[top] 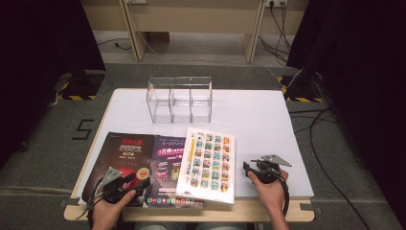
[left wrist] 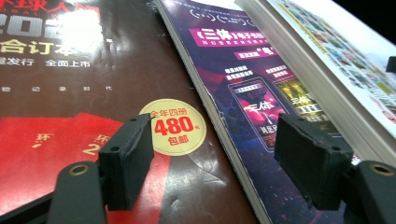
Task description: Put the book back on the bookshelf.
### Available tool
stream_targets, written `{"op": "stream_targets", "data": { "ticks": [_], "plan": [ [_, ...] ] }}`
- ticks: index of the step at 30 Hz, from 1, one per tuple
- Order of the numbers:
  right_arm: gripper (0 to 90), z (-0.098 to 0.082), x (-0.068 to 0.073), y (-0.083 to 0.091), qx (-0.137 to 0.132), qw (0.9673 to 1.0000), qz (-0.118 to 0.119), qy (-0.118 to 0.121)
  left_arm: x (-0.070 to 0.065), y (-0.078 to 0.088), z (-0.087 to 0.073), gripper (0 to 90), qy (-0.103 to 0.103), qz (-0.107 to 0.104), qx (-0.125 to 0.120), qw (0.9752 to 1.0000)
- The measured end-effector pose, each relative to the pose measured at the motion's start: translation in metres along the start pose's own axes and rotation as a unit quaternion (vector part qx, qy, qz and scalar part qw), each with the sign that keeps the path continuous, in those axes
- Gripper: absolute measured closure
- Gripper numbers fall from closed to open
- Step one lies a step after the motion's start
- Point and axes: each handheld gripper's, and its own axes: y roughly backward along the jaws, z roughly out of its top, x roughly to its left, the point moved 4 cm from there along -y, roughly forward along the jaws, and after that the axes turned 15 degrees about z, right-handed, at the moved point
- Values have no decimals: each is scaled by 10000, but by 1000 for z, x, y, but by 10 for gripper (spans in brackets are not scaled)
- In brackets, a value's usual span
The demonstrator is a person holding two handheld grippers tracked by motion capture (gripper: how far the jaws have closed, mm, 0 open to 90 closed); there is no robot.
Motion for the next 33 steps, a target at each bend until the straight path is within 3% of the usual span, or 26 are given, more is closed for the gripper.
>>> {"op": "stream_targets", "data": {
  "ticks": [4, 5, 13, 15, 16, 17, 20, 22, 23, 25, 28, 33],
  "plan": [
    [519, 4, 1, 2, 25, 9998, -25, -185, -4, 0, 2, 272, -18, -32, 32, 10000],
    [531, 6, 3, 2, 42, 9998, 3, -193, -10, -1, 4, 275, -65, -152, 62, 9998],
    [571, 26, 17, -1, 96, 9999, 110, -93, -38, -7, 21, 335, -357, -427, 126, 9984],
    [571, 30, 19, -3, 138, 9997, 141, -112, -55, -11, 30, 343, -500, -629, 212, 9965],
    [571, 30, 19, -3, 138, 9997, 141, -112, -55, -11, 30, 354, -500, -629, 212, 9965],
    [570, 33, 20, -8, 230, 9993, 211, -196, -71, -15, 35, 372, -593, -825, 279, 9944],
    [568, 37, 23, -15, 269, 9987, 321, -283, -90, -22, 40, 378, -629, -1101, 451, 9909],
    [565, 39, 25, -19, 284, 9984, 369, -313, -99, -29, 40, 386, -712, -1177, 628, 9885],
    [565, 39, 25, -19, 284, 9984, 369, -313, -99, -29, 40, 388, -712, -1177, 628, 9885],
    [548, 40, 28, -26, 365, 9974, 475, -398, -109, -41, 39, 388, -699, -1295, 872, 9853],
    [540, 41, 30, -32, 397, 9964, 551, -505, -113, -48, 39, 389, -640, -1287, 988, 9847],
    [525, 40, 29, -42, 551, 9946, 634, -615, -116, -54, 41, 393, -690, -1092, 1090, 9856]
  ]
}}
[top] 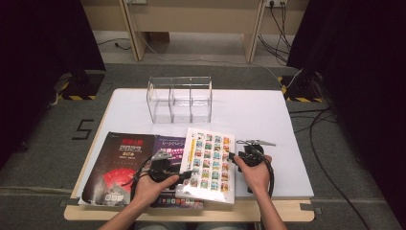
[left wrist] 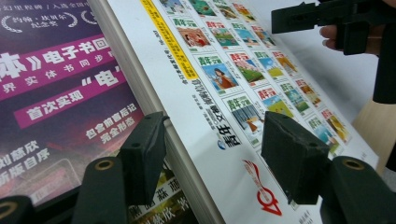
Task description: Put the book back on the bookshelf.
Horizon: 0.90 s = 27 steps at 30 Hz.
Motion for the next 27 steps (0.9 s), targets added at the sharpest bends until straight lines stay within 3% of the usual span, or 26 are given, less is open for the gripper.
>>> {"op": "stream_targets", "data": {
  "ticks": [7, 11, 17, 24, 27],
  "plan": [
    [503, 1, 1, -8, 78, 9993, 286, -241, 0, -1, -1, 443, 21, 145, 19, 9999],
    [484, 3, 2, -11, 109, 9993, 259, -245, 0, 2, -3, 508, -56, 207, -27, 9998],
    [475, 4, 1, -12, 133, 9993, 236, -251, -4, 5, -6, 508, -109, 254, -51, 9996],
    [467, 5, -1, -12, 92, 9994, 192, -256, -14, 8, -12, 509, -163, 130, -26, 9998],
    [467, 5, -1, -12, 92, 9995, 191, -249, -8, 6, -7, 497, 40, -30, 50, 10000]
  ]
}}
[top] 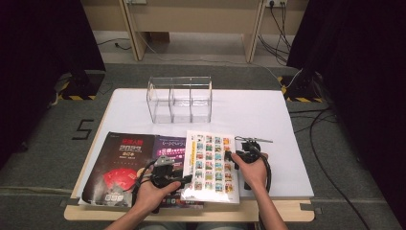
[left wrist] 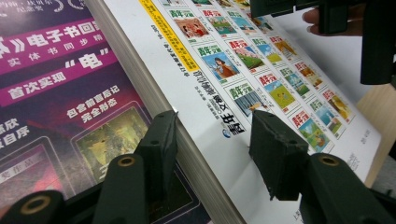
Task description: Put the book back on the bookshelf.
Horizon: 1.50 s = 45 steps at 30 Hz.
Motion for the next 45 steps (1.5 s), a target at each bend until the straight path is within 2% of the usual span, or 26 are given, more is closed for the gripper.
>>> {"op": "stream_targets", "data": {
  "ticks": [1, 4, 6, 9, 13, 15, 16, 19, 22, 26, 27, 29, 30, 33, 35, 36, 39, 42, 44, 45],
  "plan": [
    [465, 0, 0, 0, 8, 10000, 10, 20, 4, -3, 4, 479, 91, 5, -10, 10000],
    [465, 0, -1, -1, 4, 10000, 19, 15, 19, -16, 15, 423, 289, 230, -13, 9993],
    [465, -1, -1, 0, 13, 10000, 36, -15, 23, -22, 21, 414, 400, 223, 21, 9989],
    [464, -1, -1, 0, 41, 10000, 58, -42, 22, -26, 29, 429, 283, 310, -20, 9991],
    [463, -1, -1, 0, 54, 10000, 50, -11, 15, -34, 31, 440, 429, 156, 143, 9989],
    [462, -1, -1, -1, 30, 10000, 38, -2, 14, -34, 32, 433, 432, 215, 173, 9987],
    [462, -1, -1, -1, 30, 10000, 38, -2, 15, -34, 32, 433, 515, 210, 194, 9983],
    [455, -1, 0, -1, 22, 10000, 9, 12, 16, -33, 34, 472, 949, 217, 249, 9949],
    [453, -1, 1, -2, 16, 10000, -12, -23, 16, -29, 37, 494, 1086, 190, 196, 9937],
    [452, -1, 1, -2, 16, 10000, -32, -4, 14, -18, 45, 519, 1360, -84, -14, 9907],
    [450, -1, 1, -2, 18, 10000, -42, -4, 13, -16, 48, 523, 1453, -218, -51, 9891],
    [450, -2, 1, -2, 15, 10000, -49, 15, 13, -15, 55, 538, 1765, -590, -106, 9825],
    [450, -2, 1, -2, 3, 10000, -45, 20, 13, -16, 57, 539, 1815, -621, -113, 9814],
    [450, -2, 1, -2, 4, 10000, -46, 29, 13, -24, 57, 515, 1790, -473, -16, 9827],
    [449, -2, 1, -2, 14, 10000, -48, 32, 14, -30, 56, 507, 1907, -531, 55, 9802],
    [449, -2, 1, -2, 24, 10000, -45, 29, 13, -33, 56, 500, 1896, -524, 102, 9804],
    [448, -1, 1, -2, 42, 10000, -38, 13, 9, -40, 54, 460, 1682, -360, 208, 9849],
    [447, -1, 1, -2, 47, 10000, -35, 11, 5, -39, 53, 455, 1680, -288, 118, 9853],
    [447, -2, 0, -2, 15, 10000, -10, 22, 1, -33, 49, 470, 1576, -327, 55, 9869],
    [447, -2, 0, -2, 15, 10000, -10, 22, 1, -30, 47, 470, 1631, -417, 112, 9857]
  ]
}}
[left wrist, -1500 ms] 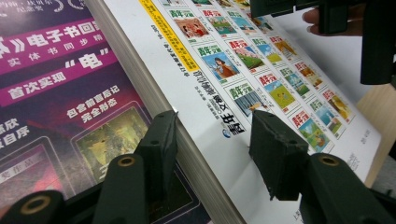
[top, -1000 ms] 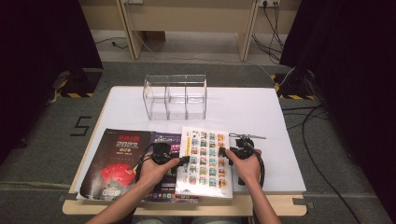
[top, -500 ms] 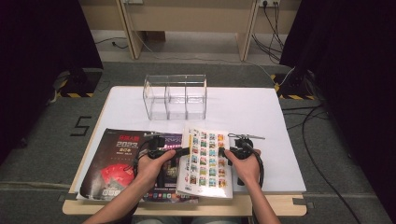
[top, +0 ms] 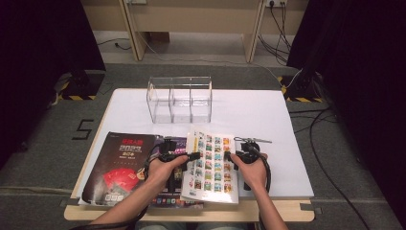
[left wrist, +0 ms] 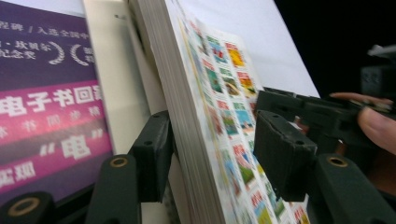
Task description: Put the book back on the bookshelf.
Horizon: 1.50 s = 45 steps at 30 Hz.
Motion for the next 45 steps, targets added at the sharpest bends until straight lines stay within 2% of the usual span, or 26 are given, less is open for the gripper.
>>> {"op": "stream_targets", "data": {
  "ticks": [1, 3, 5, 6, 8, 10, 14, 16, 21, 24, 26, 30, 36, 41, 43, 44, 45],
  "plan": [
    [447, 0, 0, 0, -3, 10000, 9, -8, 1, 2, -3, 474, 125, -97, 59, 9999],
    [447, 0, 0, 0, 12, 10000, 12, -5, 4, 5, -8, 476, 262, -158, 93, 9995],
    [447, 0, 0, 0, 22, 10000, 9, 11, 5, 7, -13, 481, 344, -189, 95, 9992],
    [447, 0, 0, 0, 18, 10000, 11, 17, 4, 9, -16, 486, 369, -252, 181, 9988],
    [447, 0, 0, 0, 12, 10000, 9, 16, -1, 11, -27, 486, 337, -323, 344, 9983],
    [447, 0, 0, 0, 12, 10000, 5, 31, -5, 12, -33, 478, 244, -310, 370, 9985],
    [446, 0, 0, 0, 21, 10000, -4, 28, -3, 6, -25, 487, 408, -339, 506, 9973],
    [444, 0, 0, 0, 31, 10000, -6, 19, -5, -2, -20, 495, 369, -295, 459, 9978],
    [445, 1, 0, 0, 50, 10000, 10, -2, -8, -21, -11, 532, 383, -191, 547, 9976],
    [445, 2, -1, 0, 86, 10000, 21, 14, -10, -25, -9, 579, 256, -76, 520, 9983],
    [445, 2, -1, 0, 97, 9999, 32, 23, -9, -25, -9, 655, 123, -3, 493, 9987],
    [444, 2, -1, 0, 93, 9999, 63, -2, -7, -24, -10, 702, 111, -180, 451, 9988],
    [443, 5, -2, -1, 57, 9998, 163, -58, -7, -15, -16, 727, -118, -436, 288, 9986],
    [435, 14, -4, -4, 18, 9997, 208, -100, -7, -7, -20, 738, -317, -715, 52, 9969],
    [425, 18, -4, -4, -33, 9995, 291, -142, -6, -4, -21, 741, -382, -812, -32, 9960],
    [423, 20, -4, -3, -60, 9992, 344, -176, -5, -2, -22, 743, -348, -850, -63, 9958],
    [410, 23, -6, -2, -81, 9986, 465, -250, -5, -1, -22, 746, -368, -886, -107, 9953]
  ]
}}
